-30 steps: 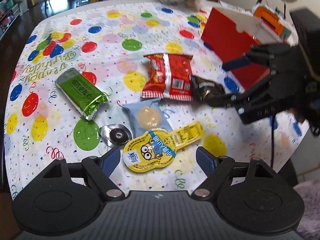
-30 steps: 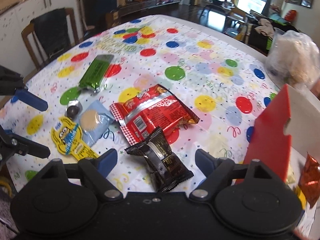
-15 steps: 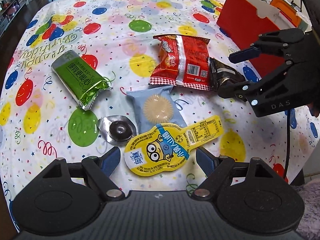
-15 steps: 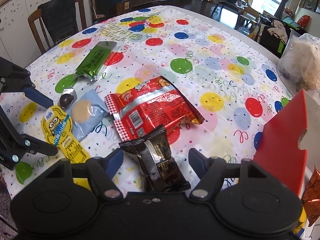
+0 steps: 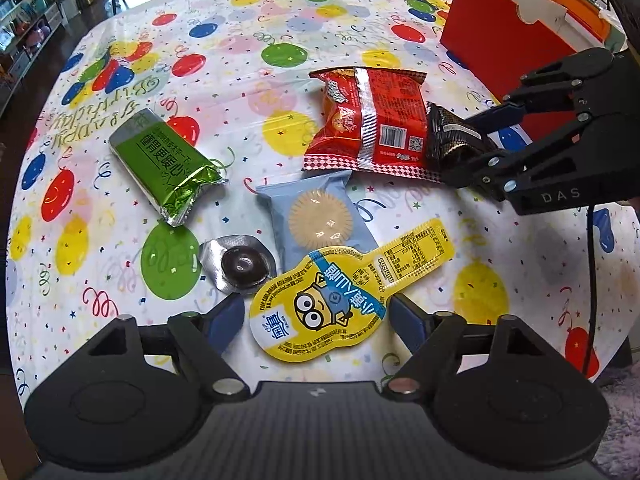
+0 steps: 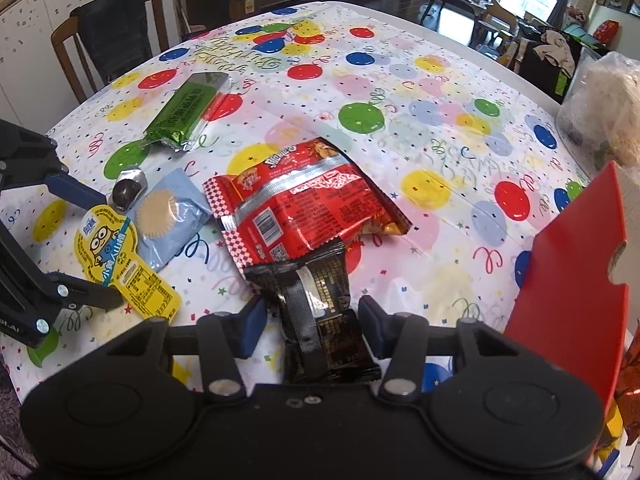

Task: Organize snacks
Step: 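Grasp the yellow Minion jelly with the left tool while the right tool grasps the dark chocolate bar, then carry both snacks into the red box and open both tools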

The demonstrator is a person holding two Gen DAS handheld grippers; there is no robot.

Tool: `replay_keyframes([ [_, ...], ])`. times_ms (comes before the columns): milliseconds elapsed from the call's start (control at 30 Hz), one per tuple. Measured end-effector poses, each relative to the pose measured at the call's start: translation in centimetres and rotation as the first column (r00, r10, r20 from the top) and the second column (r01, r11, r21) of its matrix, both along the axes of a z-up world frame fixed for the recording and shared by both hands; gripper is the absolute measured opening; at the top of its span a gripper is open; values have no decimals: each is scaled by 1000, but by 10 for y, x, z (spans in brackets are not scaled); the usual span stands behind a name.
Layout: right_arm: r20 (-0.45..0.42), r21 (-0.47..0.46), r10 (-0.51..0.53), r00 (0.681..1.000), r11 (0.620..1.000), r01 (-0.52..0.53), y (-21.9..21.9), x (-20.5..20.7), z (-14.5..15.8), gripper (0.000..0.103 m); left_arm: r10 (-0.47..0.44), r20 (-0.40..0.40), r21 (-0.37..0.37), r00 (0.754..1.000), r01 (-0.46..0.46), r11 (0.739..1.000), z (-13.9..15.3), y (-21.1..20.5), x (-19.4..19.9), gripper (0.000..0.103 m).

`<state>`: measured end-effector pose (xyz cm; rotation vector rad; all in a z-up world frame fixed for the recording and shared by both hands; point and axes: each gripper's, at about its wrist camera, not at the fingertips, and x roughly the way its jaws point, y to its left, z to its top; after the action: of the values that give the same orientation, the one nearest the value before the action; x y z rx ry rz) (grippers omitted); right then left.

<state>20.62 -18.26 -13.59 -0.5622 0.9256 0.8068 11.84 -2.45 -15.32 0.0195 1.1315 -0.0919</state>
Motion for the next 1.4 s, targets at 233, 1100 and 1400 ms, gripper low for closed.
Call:
replay_keyframes([
  [233,-23,25,-61,998,998,61,-7,-1,4,35,34,16,-2,999,-34,999,2,4,-3,70],
  [1100,-15,219,-174,985,960,173,-32,-27,76,33,140,141,-109,980,-125,986,61,15,-19,70],
  [1400,16,269,-238,971,937,225,-52,-18,106,33,129,208,-119,969,-106,987,95,0,-5,70],
])
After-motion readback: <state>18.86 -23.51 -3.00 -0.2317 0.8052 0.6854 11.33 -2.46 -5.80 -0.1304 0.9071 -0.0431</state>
